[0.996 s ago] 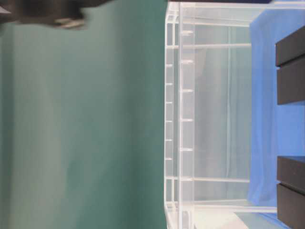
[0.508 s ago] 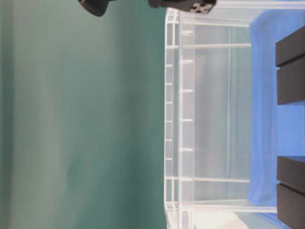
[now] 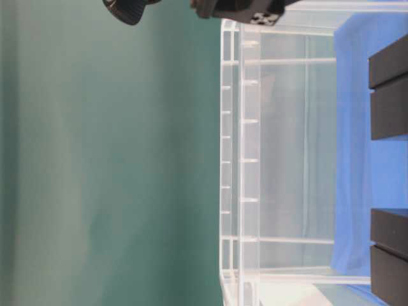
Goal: Take the box out of the case with the right arm.
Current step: 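Lower the box onto the table right of the others and open the gripper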
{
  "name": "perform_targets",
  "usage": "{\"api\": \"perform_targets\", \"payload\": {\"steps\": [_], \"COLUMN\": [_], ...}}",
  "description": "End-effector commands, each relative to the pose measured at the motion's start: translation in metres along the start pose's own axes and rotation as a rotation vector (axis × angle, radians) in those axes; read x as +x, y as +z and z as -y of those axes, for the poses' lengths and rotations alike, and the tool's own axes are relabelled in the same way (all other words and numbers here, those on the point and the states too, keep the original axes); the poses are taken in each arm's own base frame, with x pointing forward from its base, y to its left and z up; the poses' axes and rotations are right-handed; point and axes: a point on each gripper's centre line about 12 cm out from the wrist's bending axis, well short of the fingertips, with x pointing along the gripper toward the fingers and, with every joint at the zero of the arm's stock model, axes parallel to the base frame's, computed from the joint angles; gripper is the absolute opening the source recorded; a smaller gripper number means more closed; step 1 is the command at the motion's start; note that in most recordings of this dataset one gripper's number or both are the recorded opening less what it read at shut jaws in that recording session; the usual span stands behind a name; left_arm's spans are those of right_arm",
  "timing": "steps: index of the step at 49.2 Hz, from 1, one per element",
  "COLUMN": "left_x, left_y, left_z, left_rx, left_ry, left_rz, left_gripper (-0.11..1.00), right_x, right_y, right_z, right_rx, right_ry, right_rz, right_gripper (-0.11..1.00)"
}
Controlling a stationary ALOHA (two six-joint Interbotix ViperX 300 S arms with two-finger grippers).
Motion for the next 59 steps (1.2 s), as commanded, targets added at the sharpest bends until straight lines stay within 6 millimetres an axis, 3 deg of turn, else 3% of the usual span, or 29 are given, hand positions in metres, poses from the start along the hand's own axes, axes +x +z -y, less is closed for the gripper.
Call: {"api": "perform_targets", "payload": {"steps": [1, 10, 17, 40, 46, 59], "left_x": [-0.002, -0.002, -0.002, -0.001, -0.002, -0.002], "left_y": [0.003, 0.003, 0.003, 0.003, 0.003, 0.003], "left_z": [0.000, 0.000, 0.000, 0.000, 0.000, -0.001], "left_rx": [0.000, 0.000, -0.001, 0.000, 0.000, -0.008], "left_ry": [-0.001, -0.001, 0.000, 0.000, 0.000, 0.003], "left_rz": [0.011, 0.011, 0.009, 0.008, 0.009, 0.011], "left_gripper": [0.02, 0.02, 0.02, 0.02, 0.02, 0.02], "right_x": [-0.010, -0.015, -0.035, -0.144, -0.154, -0.152], "right_y": [0.001, 0.003, 0.007, 0.057, 0.065, 0.069], "right_z": [-0.003, -0.002, -0.004, 0.000, -0.001, -0.005], "right_rx": [0.006, 0.008, 0.015, 0.025, 0.013, -0.012], "right_ry": [0.030, 0.024, 0.038, 0.076, 0.062, 0.060], "right_rz": [-0.012, -0.007, -0.005, 0.133, 0.143, 0.145], "right_gripper": [0.90, 0.89, 0.89, 0.88, 0.88, 0.88]}}
